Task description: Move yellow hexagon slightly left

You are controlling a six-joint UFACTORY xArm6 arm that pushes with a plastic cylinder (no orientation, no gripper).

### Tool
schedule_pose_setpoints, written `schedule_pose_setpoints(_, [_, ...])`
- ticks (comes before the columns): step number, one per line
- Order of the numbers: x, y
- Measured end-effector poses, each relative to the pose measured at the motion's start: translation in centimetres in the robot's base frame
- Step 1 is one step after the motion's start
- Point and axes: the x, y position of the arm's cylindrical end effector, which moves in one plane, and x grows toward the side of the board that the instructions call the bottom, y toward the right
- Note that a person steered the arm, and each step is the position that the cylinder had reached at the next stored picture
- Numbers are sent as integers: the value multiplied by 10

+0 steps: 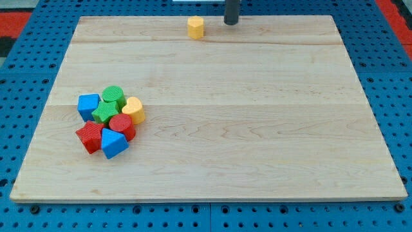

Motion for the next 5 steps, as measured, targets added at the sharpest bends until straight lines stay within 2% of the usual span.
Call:
schedule_pose_setpoints(1, [9,-33])
schedule_pose_setpoints(2, [45,-51])
schedule_pose_setpoints(3, [52,-74])
schedule_pose_setpoints(5, [4,-69])
